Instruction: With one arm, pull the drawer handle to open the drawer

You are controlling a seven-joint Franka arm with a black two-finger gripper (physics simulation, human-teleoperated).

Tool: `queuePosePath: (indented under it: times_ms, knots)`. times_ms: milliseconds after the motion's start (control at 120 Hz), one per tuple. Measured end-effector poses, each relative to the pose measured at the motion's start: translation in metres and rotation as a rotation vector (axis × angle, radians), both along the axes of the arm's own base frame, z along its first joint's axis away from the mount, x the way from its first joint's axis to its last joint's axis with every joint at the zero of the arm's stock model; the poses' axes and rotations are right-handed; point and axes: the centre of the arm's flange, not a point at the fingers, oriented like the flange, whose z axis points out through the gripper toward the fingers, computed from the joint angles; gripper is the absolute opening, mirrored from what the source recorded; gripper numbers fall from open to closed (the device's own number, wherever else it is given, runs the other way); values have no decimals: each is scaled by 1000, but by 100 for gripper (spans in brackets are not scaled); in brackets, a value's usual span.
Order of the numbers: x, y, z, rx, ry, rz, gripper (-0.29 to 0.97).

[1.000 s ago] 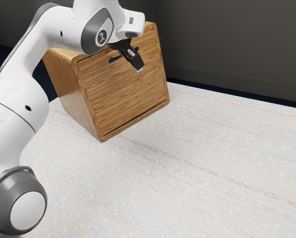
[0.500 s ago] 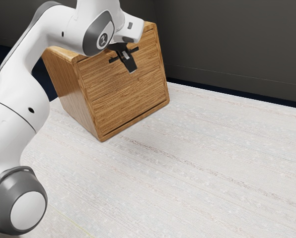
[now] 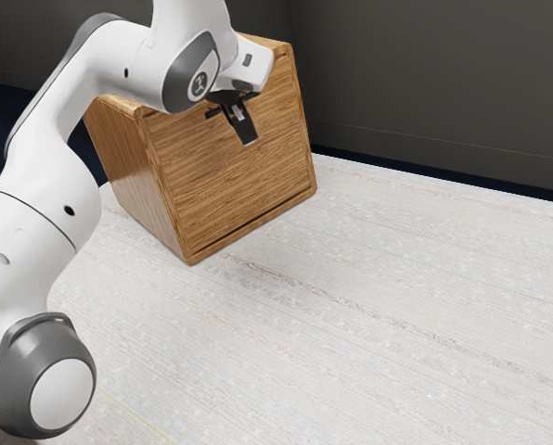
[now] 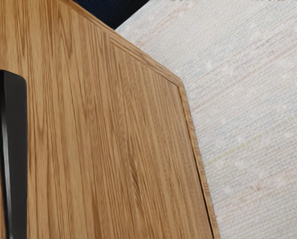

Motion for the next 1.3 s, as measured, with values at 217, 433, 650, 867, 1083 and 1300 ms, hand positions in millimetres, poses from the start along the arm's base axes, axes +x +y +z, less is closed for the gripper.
queuePosePath:
  times_ms: [217,433,650,867,1083,1300]
  knots:
    - [2,-16,2,-3,0,-31,62]
    - [5,-32,1,-1,3,-58,57]
    - [7,-41,-1,-1,7,-73,56]
    - [9,-60,0,0,6,-101,55]
    - [11,-89,1,6,4,-138,39]
    - [10,-98,5,16,-5,-145,27]
